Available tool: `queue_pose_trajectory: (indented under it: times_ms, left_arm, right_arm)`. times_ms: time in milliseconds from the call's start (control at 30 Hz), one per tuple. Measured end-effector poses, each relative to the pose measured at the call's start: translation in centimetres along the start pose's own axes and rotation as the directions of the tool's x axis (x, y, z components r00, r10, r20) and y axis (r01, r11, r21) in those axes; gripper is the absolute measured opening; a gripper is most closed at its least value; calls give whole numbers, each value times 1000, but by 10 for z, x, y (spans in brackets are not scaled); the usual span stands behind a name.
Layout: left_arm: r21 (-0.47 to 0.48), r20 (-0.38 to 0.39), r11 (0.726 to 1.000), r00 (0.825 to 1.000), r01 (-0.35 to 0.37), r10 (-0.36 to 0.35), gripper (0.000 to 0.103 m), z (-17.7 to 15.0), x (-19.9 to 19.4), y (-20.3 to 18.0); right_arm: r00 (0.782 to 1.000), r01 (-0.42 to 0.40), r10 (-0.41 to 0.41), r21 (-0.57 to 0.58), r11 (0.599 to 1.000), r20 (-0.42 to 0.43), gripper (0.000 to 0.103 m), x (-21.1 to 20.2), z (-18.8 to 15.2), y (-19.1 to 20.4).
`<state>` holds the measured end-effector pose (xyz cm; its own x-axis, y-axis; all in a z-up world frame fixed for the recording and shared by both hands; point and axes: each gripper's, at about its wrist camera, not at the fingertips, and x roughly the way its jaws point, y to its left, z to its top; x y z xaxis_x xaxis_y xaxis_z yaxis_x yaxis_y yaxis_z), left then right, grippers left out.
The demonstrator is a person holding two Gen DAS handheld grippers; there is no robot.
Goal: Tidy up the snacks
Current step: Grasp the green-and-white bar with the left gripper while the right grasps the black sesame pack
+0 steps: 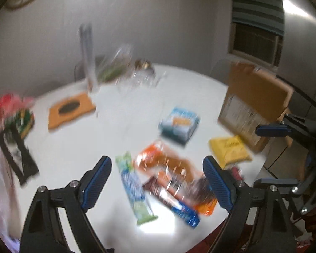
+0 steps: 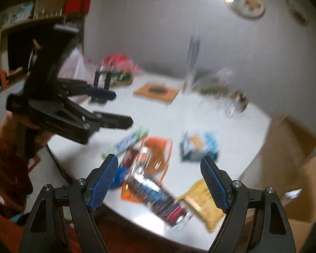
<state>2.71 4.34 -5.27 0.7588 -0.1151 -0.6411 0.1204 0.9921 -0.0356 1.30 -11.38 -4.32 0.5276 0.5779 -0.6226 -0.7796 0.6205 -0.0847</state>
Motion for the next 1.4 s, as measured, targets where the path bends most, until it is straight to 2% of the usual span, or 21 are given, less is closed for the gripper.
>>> queue_pose_trajectory:
  times_ms: [67,167,400,500,733,933,1100,1267,1333,1400]
  left_arm:
    - [-31,-38,1000,999,-1,0,86,-17,13,6]
    - [-56,-78,998,997,-9,4,86,-37,27,8]
    - [-98,-104,995,995,-7,-3,73,-52,37,14]
    - [-105,-120,994,993,-11,-2,68,-56,43,15]
    - [-113,-139,993,990,-12,-4,58,-60,53,20]
    - [-110,-154,993,988,-30,13,39,-57,57,25]
    - [-80,-163,996,986,-50,36,29,-58,60,27]
    - [-64,-164,996,985,-60,48,27,-58,61,33]
    - [-72,-166,995,985,-63,50,27,-56,63,35]
    - [-77,-173,995,984,-67,52,27,-53,65,36]
  right_arm:
    - [997,-59,59,12,998,-50,77,20,-13,-3]
    - [980,-173,170,-22,985,-100,73,44,-32,-7]
    - [959,-237,218,-89,968,-182,72,77,-43,-14]
    - [958,-236,207,-135,962,-200,72,85,-42,-14]
    - [944,-258,217,-146,955,-249,53,94,-46,-17]
    - [946,-255,233,-73,964,-223,44,89,-43,-22]
    - [958,-208,207,18,978,-200,40,89,-35,-28]
    - [967,-147,176,158,976,-186,39,98,-24,-37]
    - [970,-114,148,177,978,-193,39,104,-19,-38]
    - [966,-128,168,205,970,-194,39,111,-16,-38]
